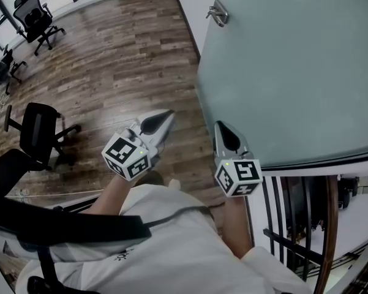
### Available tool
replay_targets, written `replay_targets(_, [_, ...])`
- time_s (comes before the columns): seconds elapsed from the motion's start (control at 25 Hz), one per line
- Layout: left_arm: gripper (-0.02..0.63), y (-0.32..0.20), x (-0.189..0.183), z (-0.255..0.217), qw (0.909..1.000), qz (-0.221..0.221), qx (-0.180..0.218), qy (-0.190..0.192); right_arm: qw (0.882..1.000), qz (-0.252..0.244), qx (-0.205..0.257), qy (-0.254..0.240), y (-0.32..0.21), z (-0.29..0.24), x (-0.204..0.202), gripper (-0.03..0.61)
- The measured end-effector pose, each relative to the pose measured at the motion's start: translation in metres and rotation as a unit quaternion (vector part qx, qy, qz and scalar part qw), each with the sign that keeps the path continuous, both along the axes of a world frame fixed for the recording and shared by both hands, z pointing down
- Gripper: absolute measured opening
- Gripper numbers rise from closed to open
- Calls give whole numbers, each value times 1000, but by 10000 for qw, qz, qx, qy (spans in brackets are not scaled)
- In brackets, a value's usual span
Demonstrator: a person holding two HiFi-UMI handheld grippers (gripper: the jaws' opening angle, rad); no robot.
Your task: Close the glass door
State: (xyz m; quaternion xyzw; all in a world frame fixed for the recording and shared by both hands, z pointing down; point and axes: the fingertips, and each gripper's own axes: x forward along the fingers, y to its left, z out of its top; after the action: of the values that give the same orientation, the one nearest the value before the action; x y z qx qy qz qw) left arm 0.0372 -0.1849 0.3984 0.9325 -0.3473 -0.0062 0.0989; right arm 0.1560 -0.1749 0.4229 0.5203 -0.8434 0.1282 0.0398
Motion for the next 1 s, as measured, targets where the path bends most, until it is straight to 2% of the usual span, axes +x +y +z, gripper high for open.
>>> replay_targets(0.32, [5,1,15,6,10000,16,-57,-35,9994,-65,-209,-282,-1,12,21,9])
replay_targets(0.48, [5,-7,13,8,9999,-45,-125,-17,9990,-116,-232,-365,-5,11,21,9])
replay_targets(0.64, [5,-20,20,10,9999,80,-130,-3,9986,-304,-126,-411,-12,9,15,9])
replay_targets(0.8, [5,-45,28,13,9997,234,-106,-11,9986,-415,-210,-262,-33,18,11,9])
replay_targets(1.0, [5,-91,28,14,9993,364,-90,63,9994,-226,-205,-149,-70,16,13,9])
